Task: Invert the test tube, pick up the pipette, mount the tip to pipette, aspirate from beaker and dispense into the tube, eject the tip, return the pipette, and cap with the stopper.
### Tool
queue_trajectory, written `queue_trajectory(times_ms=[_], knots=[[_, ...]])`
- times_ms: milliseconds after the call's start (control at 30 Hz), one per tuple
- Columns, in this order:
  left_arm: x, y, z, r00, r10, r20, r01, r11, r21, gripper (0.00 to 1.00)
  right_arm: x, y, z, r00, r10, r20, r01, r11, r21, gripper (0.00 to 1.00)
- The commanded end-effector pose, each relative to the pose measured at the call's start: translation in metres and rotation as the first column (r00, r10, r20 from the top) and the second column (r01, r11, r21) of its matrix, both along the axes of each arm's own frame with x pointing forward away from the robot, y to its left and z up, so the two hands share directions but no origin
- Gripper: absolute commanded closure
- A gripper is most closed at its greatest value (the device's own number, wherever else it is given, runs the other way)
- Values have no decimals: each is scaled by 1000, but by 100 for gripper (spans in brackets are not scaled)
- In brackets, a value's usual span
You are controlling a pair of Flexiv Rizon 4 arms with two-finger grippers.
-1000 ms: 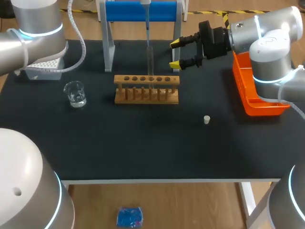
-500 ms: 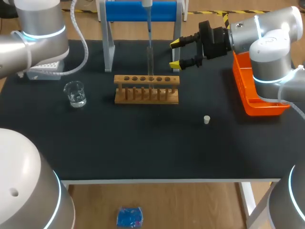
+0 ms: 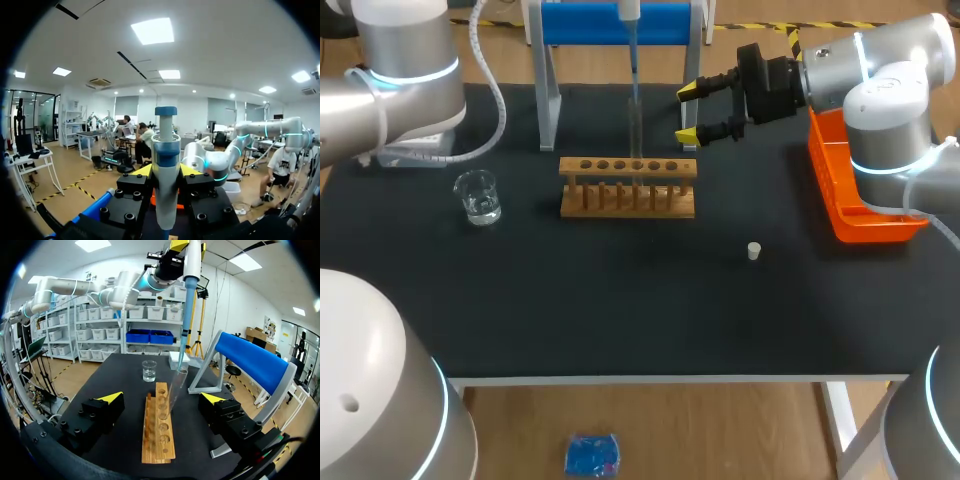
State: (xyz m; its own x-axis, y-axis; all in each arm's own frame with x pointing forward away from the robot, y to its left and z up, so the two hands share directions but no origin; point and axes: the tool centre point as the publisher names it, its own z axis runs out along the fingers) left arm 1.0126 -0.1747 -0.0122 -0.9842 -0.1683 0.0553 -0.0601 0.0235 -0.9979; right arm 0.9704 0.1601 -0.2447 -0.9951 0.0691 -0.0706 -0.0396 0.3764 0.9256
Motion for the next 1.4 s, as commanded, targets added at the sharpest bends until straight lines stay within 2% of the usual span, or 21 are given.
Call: queue_trajectory(times_ms=[33,167,533,1400], knots=[[-2,0,-1,1000,2,-8,-2,1000,9,100,0,0,0,1000,1,0,-1,1000,0,0],[-4,0,-2,1000,-1,-19,1,1000,31,100,0,0,0,1000,1,0,-1,1000,0,0],[-9,-2,-2,1000,-4,-25,5,999,39,100,0,0,0,1000,1,0,-1,1000,0,0],[-11,-2,-11,999,31,-7,-31,999,9,100,0,0,0,1000,1,0,-1,1000,0,0]])
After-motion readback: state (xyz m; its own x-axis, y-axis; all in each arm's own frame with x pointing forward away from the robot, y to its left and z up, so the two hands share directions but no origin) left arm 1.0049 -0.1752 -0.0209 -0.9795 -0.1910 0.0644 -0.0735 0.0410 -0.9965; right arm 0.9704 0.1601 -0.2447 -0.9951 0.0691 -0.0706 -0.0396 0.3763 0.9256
